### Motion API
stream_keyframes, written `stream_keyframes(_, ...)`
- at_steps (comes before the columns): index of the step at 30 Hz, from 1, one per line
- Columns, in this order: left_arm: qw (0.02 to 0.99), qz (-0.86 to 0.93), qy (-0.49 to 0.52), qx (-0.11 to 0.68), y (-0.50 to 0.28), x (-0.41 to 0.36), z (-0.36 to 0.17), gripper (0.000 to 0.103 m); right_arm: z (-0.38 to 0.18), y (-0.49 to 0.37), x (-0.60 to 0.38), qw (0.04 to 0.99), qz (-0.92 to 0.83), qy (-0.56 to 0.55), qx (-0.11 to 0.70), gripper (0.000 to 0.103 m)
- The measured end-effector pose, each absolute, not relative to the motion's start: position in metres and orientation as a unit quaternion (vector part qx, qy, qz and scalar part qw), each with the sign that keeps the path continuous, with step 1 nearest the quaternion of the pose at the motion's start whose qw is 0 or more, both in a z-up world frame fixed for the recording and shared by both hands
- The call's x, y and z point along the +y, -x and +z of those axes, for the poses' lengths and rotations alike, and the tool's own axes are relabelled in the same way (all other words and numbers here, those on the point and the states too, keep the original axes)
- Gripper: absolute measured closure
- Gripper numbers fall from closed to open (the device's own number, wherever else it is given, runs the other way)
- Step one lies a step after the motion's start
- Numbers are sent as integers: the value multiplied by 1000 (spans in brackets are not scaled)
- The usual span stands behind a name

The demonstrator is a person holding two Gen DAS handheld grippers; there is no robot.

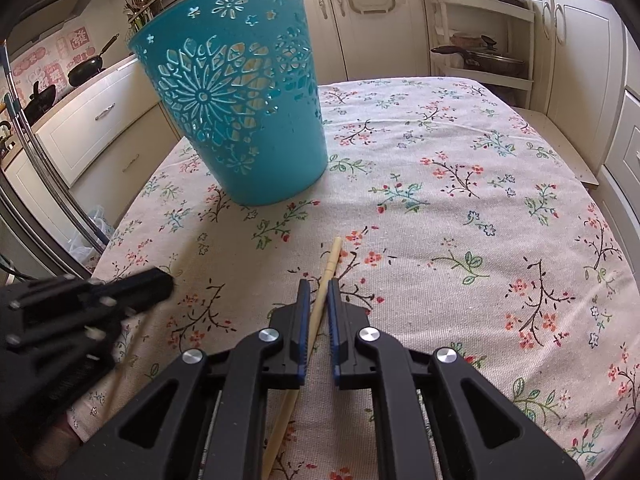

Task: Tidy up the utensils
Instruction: 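Lift the chopstick with the left tool and drop it into the teal basket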

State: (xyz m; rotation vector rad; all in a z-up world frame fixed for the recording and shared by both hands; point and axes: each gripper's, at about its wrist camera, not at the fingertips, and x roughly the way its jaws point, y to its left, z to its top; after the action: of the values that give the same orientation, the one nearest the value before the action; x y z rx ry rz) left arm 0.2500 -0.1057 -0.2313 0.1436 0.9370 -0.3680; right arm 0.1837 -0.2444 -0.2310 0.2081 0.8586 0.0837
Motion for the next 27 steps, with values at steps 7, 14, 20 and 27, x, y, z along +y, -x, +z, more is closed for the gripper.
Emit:
stream_keyframes(7, 895, -213, 22, 391, -252, -75, -156, 98, -231, -184, -246, 902, 41, -107, 417, 94)
stream_keyframes(14, 923, -234, 71, 298, -266, -72, -69, 98, -232, -185, -248, 900, 42, -114, 418, 93)
stream_keyframes(20, 938, -233, 87, 241, -298, -89, -25, 98, -233, -185, -250, 899, 44, -121, 418, 92)
stream_keyframes(27, 955, -196, 118, 188, -352, -107, -15, 98, -233, -184, -244, 901, 49, -111, 416, 86)
